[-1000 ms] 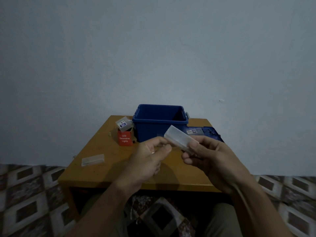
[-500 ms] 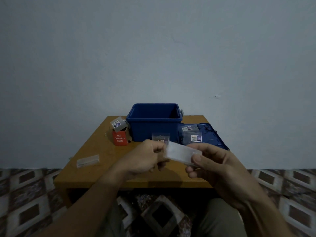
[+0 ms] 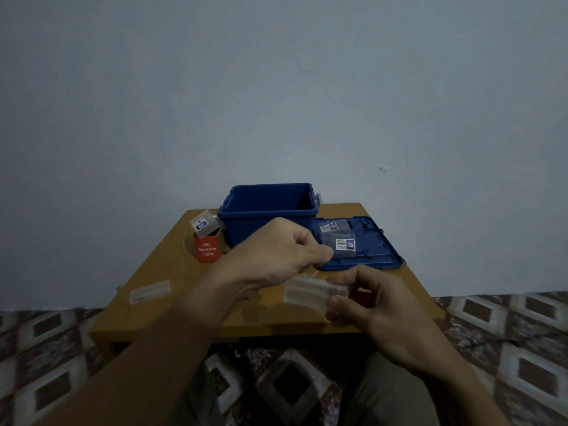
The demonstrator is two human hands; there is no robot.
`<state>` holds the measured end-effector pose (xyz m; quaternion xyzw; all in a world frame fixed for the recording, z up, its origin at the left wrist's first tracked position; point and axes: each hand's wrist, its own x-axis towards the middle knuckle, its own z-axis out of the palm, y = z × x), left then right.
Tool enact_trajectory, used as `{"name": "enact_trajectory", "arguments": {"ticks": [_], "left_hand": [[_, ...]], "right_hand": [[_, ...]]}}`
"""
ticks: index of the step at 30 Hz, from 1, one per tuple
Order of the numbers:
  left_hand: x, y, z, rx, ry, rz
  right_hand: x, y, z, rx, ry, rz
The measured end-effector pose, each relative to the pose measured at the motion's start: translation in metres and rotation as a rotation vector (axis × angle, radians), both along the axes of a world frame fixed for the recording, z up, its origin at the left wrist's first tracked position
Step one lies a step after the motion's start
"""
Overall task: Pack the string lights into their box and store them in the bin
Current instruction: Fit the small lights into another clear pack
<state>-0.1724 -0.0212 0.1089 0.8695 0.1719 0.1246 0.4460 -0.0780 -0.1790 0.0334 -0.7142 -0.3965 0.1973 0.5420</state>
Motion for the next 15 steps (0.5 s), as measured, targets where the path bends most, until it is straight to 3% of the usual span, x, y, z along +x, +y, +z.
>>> {"name": "enact_trajectory", "arguments": {"ticks": [5, 11, 15], "left_hand": [[-0.004, -0.019, -0.010, -0.114, -0.083, 0.107], [-0.009, -0.035, -0.037, -0.218, -0.199, 0.275], [-0.010, -0.041, -0.039, -0.260, -0.227, 0.242]], "right_hand": [[-0.002, 0.002, -0.002, 0.128, -0.151, -0.222], [-0.005, 0.008, -0.006, 0.213, -0.223, -0.332], [-0.008, 0.011, -0.007, 0.268, -0.235, -0.371]]}}
